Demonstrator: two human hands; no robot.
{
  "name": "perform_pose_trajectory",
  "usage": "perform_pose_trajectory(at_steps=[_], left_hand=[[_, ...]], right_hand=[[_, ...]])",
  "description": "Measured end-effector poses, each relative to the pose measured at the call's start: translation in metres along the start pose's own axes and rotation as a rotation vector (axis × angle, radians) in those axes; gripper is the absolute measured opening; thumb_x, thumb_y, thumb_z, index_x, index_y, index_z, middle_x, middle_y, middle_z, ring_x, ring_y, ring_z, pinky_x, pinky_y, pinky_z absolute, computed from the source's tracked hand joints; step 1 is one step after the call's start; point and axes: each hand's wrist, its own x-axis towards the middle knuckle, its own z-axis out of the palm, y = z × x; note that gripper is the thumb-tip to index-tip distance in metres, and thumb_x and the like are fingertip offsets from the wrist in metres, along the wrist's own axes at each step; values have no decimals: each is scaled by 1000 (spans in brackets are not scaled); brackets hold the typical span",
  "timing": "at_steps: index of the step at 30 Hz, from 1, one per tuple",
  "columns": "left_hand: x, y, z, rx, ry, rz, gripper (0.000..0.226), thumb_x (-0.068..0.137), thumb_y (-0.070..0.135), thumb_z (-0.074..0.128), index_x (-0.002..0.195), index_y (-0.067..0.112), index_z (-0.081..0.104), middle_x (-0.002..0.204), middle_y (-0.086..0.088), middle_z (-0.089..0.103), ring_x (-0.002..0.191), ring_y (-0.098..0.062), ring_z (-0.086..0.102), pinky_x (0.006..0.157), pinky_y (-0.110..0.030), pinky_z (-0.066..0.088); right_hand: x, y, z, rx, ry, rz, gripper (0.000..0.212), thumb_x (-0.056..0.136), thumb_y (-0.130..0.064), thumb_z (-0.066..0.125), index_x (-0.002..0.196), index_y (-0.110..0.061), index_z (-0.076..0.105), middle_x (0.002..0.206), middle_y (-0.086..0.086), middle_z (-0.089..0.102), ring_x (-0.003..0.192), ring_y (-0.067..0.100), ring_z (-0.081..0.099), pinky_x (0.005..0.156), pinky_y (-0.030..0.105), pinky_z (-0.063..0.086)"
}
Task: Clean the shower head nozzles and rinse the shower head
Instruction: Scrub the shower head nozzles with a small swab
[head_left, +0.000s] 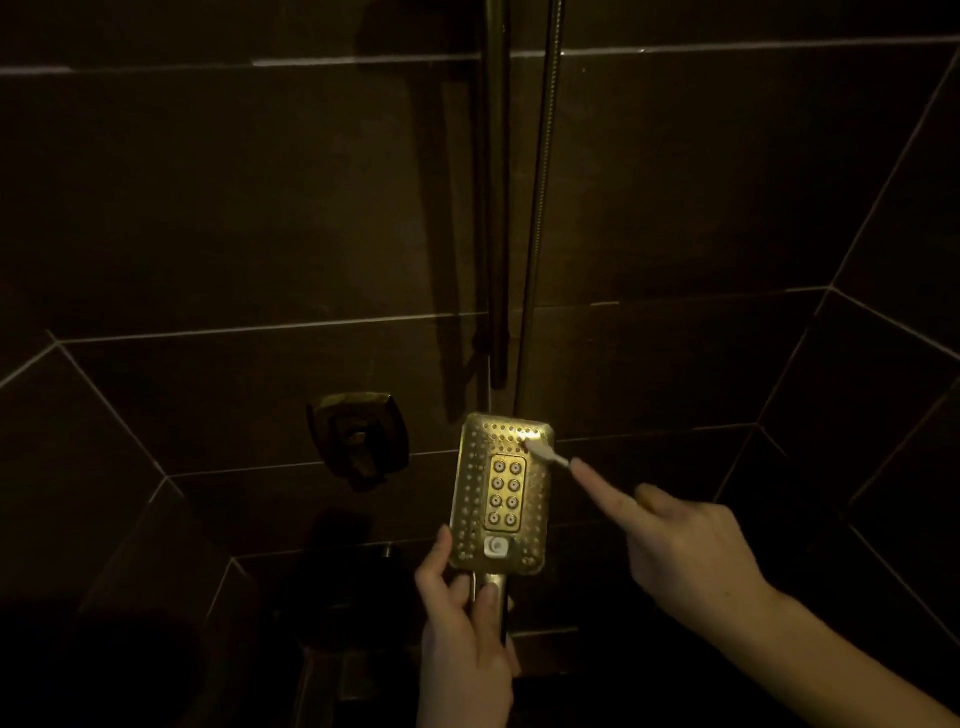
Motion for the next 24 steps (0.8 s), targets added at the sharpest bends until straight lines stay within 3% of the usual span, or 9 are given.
perform_pose_trajectory(at_steps=[4,6,8,11,13,19,21,23,24], left_hand=[[-1,3,2,-5,-24,-15,88,103,10,48,109,91,13,121,-1,69,68,-24,71,50,-32,53],[1,2,2,-9,-10,-18,87,103,11,49,107,92,15,119,0,69,60,-18,68,45,-28,51],[0,1,2,-1,-1,-24,85,103,13,48,107,91,15,114,3,70,55,-12,66,42,-23,48],[-1,1,2,-15,-11,-26,85,103,15,49,106,92,14,108,7,72,55,-13,65,42,-23,47],[2,0,2,-24,-23,-38,85,103,14,50,110,90,14,112,6,71,53,-16,65,42,-25,48],[6,-4,8,-68,0,-93,72,102,7,50,132,62,15,121,-4,68,66,-27,67,47,-30,49],[12,-4,14,-134,88,-90,64,100,2,54,134,49,28,124,-13,68,83,-35,71,57,-32,55],[15,-3,19,-240,148,-108,48,100,0,54,130,36,41,131,-26,63,109,-48,63,81,-47,55],[15,-5,22,-245,137,-109,49,99,-3,55,129,34,44,131,-26,63,110,-49,62,85,-50,53]], right_hand=[[-8,-5,7,-53,-49,-184,82,83,-25,59,155,-33,18,68,-6,54,42,4,37,33,20,30],[-5,-2,3,-24,-33,-115,85,81,-23,63,154,-32,20,66,-6,53,43,3,30,34,17,24],[0,0,-1,-14,-15,-89,92,75,-20,70,153,-31,23,65,-5,53,44,2,28,33,17,27],[-5,-2,2,-66,-44,-220,83,83,-26,59,154,-33,19,69,-5,55,42,4,39,31,22,37],[-1,-4,2,-3,-25,-99,89,80,-19,67,154,-34,20,67,-6,55,41,5,41,32,24,40],[1,-20,11,-11,4,-115,80,81,-26,60,152,-32,25,66,-7,58,40,4,45,36,19,37],[5,-22,15,39,19,-44,98,70,-21,74,153,-34,24,65,-7,58,40,6,47,35,21,43],[7,-23,18,18,7,-122,97,70,-26,68,154,-36,20,64,-9,57,40,7,48,34,26,46],[8,-24,19,3,13,-148,92,73,-29,63,154,-36,20,63,-9,57,39,7,48,34,26,46]])
